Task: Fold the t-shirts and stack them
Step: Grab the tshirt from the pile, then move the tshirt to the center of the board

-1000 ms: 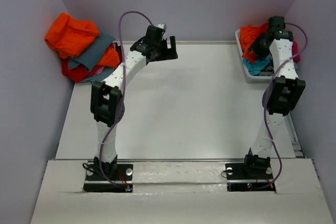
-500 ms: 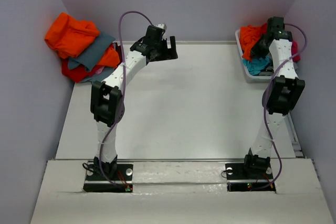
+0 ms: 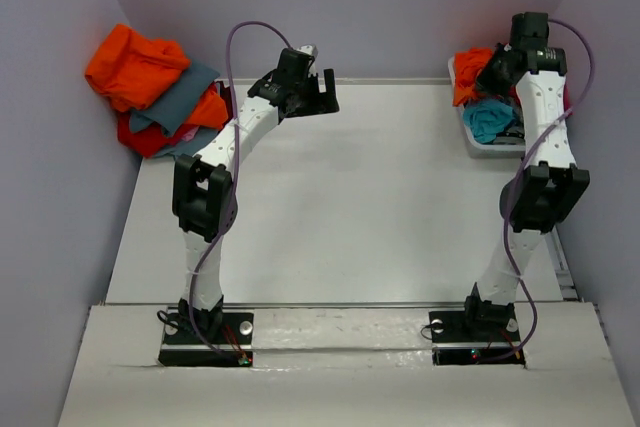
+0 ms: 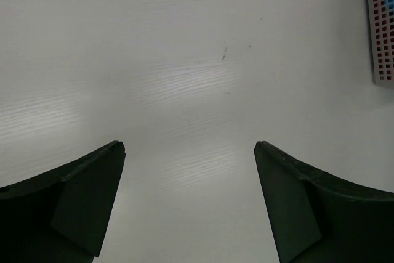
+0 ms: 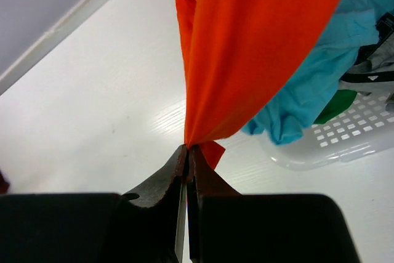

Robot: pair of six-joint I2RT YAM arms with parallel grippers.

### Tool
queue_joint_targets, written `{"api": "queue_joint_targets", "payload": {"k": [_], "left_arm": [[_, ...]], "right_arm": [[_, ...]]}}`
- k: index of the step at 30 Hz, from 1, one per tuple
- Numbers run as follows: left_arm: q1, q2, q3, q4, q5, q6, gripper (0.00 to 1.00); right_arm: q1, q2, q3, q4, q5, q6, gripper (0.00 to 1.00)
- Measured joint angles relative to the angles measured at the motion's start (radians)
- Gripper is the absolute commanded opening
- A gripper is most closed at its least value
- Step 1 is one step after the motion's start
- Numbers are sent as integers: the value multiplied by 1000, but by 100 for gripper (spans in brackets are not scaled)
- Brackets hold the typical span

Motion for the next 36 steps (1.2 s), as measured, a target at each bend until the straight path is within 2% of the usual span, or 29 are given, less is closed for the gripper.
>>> {"api": "queue_joint_targets", "payload": {"k": [8, 15, 21, 25, 28, 32, 36], "left_arm": [[-6, 0, -10, 3, -4, 0, 99], [-32, -16, -61, 14, -35, 0, 99], [-56, -201, -291, 125, -91, -11, 99], [-82, -326, -364, 187, -175, -8, 99], [-103, -370, -348, 219, -229, 2, 99], [-116, -374, -252, 216, -290, 34, 99], [-113, -374, -157, 195, -332, 67, 99]], "right_arm": [[106, -301, -1, -20, -4, -41, 7], [145, -468, -37, -49, -21, -68, 7], [221, -612, -95, -64, -31, -90, 7], [270, -718, -182, -74, -35, -108, 7], [275, -751, -224, -83, -41, -119, 7], [275, -730, -229, -99, -61, -134, 7], [286, -630, -118, -133, -80, -153, 7]]}}
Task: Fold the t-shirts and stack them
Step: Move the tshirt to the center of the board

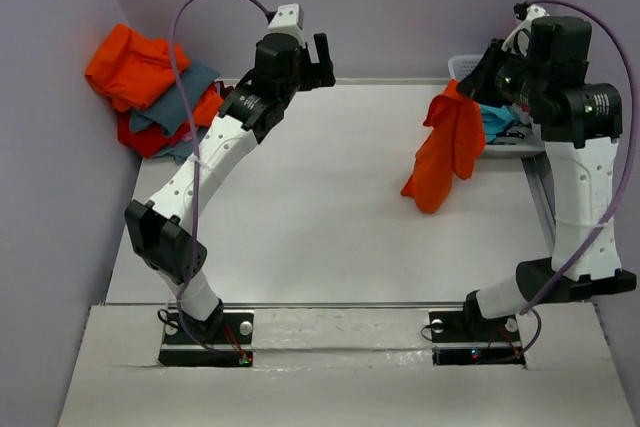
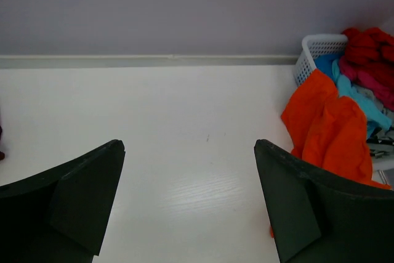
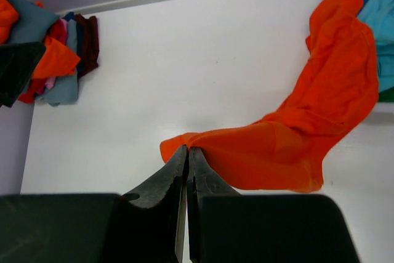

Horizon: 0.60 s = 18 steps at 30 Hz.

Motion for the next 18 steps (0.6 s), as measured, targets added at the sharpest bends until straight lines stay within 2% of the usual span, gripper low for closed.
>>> {"api": "queue_joint_targets", "payload": {"k": [4, 9, 14, 18], "left_arm": [[2, 2, 89, -6, -26, 17, 99], [2, -2, 109, -4, -42, 29, 99], [2, -2, 109, -16, -62, 45, 99], [2, -8, 97, -16, -72, 49, 99]], "right_arm": [[13, 129, 172, -4, -16, -5, 7], [43, 246, 365, 21, -62, -2, 7], [73, 236, 362, 119, -192, -1, 7], [200, 231, 343, 159, -256, -41, 7]]}}
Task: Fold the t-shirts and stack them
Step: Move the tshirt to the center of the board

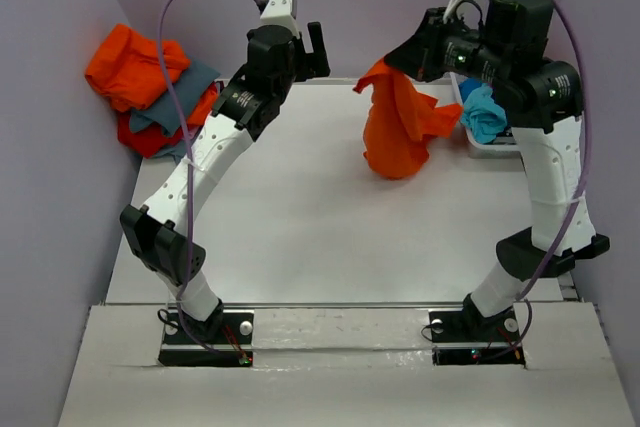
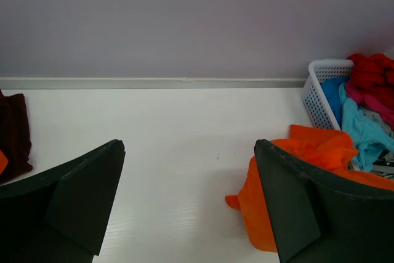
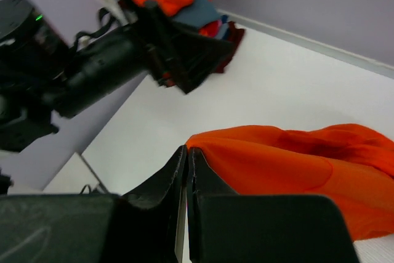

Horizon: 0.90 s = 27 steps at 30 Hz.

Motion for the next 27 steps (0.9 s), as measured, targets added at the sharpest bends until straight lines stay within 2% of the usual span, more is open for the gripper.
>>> {"api": "queue_joint_targets", "payload": {"k": [3, 6, 15, 21, 27], "left_arm": [[0, -2, -5, 0, -2, 0, 99], [0, -2, -5, 0, -2, 0, 99], [6, -2, -5, 0, -3, 0, 99], [7, -2, -7, 0, -5, 0, 99], [7, -16, -51, 2, -5, 0, 99]], "right_arm": [[111, 8, 1, 1, -44, -41, 7], [158, 16, 14, -3, -89, -62, 7], [166, -29, 74, 32, -86, -65, 7], [166, -142, 23, 62, -22, -85, 7], [166, -97, 16, 56, 35, -90, 7]]}}
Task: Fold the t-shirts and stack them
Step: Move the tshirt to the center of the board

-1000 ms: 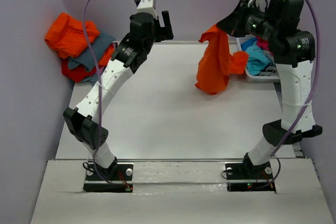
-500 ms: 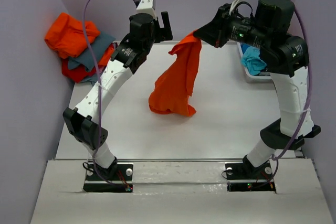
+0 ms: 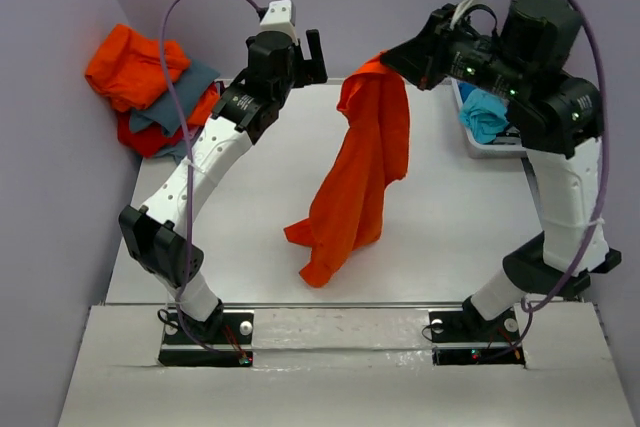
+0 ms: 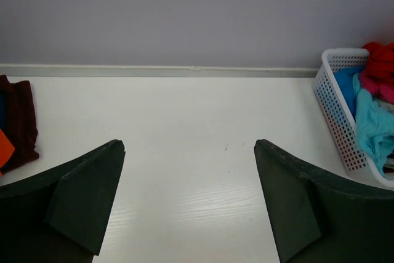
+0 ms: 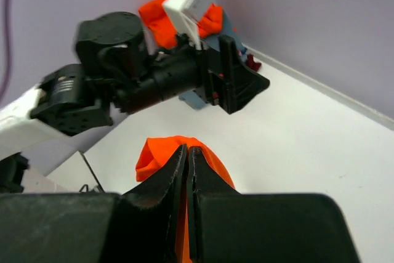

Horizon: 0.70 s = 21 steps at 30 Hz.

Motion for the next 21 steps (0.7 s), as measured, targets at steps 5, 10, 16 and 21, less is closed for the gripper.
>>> {"api": "queue_joint_targets", "payload": {"k": [5, 10, 16, 21], "left_arm": [[0, -3, -25, -1, 5, 0, 99], [0, -3, -26, -1, 9, -2, 99], [0, -3, -26, -2, 8, -2, 99], [0, -3, -26, -2, 8, -5, 99]], "right_arm": [[0, 121, 19, -33, 27, 0, 7], [0, 97, -162, -24, 40, 12, 7], [0, 79, -282, -52, 69, 31, 85], [0, 51, -289, -52, 93, 35, 99]]}}
